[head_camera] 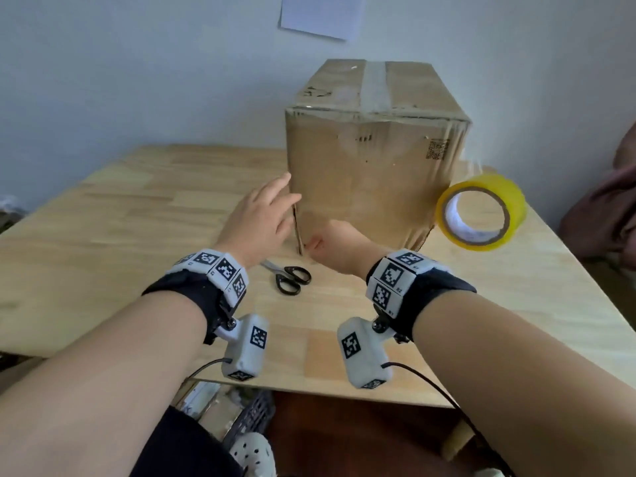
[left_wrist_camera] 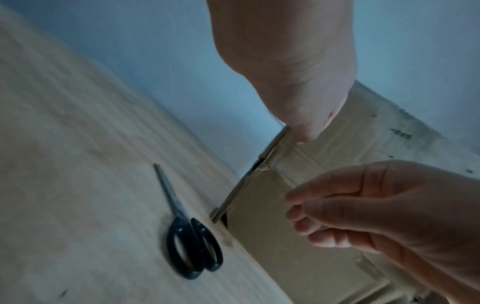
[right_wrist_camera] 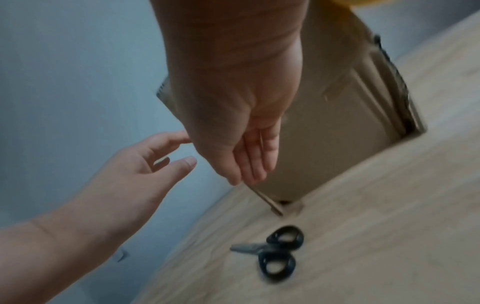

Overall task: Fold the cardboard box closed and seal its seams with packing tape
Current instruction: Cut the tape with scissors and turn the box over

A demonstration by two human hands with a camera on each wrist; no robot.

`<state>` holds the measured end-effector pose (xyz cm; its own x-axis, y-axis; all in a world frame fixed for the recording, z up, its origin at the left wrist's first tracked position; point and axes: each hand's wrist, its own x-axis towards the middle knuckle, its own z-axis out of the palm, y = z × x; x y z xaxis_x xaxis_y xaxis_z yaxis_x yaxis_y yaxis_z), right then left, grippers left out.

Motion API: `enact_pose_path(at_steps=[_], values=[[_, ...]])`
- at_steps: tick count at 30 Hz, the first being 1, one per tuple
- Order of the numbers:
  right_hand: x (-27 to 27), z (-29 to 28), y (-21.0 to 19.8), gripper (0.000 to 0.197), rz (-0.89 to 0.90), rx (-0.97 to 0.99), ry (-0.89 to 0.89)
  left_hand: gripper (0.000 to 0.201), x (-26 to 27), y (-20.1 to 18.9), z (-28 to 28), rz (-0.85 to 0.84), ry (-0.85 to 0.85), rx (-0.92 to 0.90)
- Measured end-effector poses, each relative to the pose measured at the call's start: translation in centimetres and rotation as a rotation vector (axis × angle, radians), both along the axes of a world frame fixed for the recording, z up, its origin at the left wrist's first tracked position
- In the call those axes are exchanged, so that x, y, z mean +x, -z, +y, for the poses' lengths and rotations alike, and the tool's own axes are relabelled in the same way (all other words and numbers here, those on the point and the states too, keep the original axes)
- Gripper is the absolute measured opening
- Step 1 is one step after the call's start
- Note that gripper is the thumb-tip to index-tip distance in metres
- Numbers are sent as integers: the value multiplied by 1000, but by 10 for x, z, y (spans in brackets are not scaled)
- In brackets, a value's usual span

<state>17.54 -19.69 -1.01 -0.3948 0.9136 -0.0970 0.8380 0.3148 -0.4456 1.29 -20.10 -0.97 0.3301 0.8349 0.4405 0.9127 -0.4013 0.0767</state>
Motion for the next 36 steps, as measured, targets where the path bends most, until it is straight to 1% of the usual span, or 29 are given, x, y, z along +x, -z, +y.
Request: enact_pose_path(at_steps=[3, 4, 6, 9, 11, 14, 16, 18, 20, 23, 25, 27, 29, 30, 32, 34, 36], values=[[-21, 5, 24, 21, -54, -63, -20, 40, -15, 23, 2, -83, -91, -144], [-26, 8, 32, 25, -86, -69, -27, 41, -18, 27, 5, -107, -110, -180], [-35, 12, 48, 32, -177, -89, -50, 43, -22, 28, 11, -171, -128, -236], [-43, 17, 70, 34, -299, -91, -95, 45, -21, 20, 20, -278, -121, -244], [-46, 19, 80, 32, -268, -62, -72, 45, -18, 17, 24, -297, -96, -235], [-47, 22, 85, 38, -169, -70, 4, 45, -18, 20, 29, -300, -76, -236], [-44, 25, 84, 36, -198, -88, 14, 45, -19, 22, 32, -301, -82, -246], [-42, 25, 80, 36, -284, -84, -25, 45, -19, 23, 33, -312, -93, -253], [-37, 26, 73, 40, -342, -98, -74, 45, -17, 23, 32, -324, -97, -249], [-19, 23, 52, 50, -308, -87, -120, 43, -13, 16, 31, -358, -92, -221], [-3, 18, 33, 52, -290, -46, -140, 42, -12, 6, 30, -420, -92, -186], [15, 11, 12, 47, -293, -25, -165, 41, -11, -7, 29, -526, -121, -118], [36, 4, -9, 38, -348, -6, -201, 39, -7, -20, 28, -630, -173, -53], [47, 0, -19, 33, -370, 11, -201, 39, -2, -25, 27, -654, -190, -39], [71, -10, -36, 29, -367, 13, -162, 39, 11, -36, 24, -632, -189, -37], [96, -19, -51, 29, -348, 29, -110, 40, 28, -49, 22, -581, -149, -24], [119, -28, -66, 29, -343, 119, -59, 41, 44, -65, 19, -545, -113, 6]])
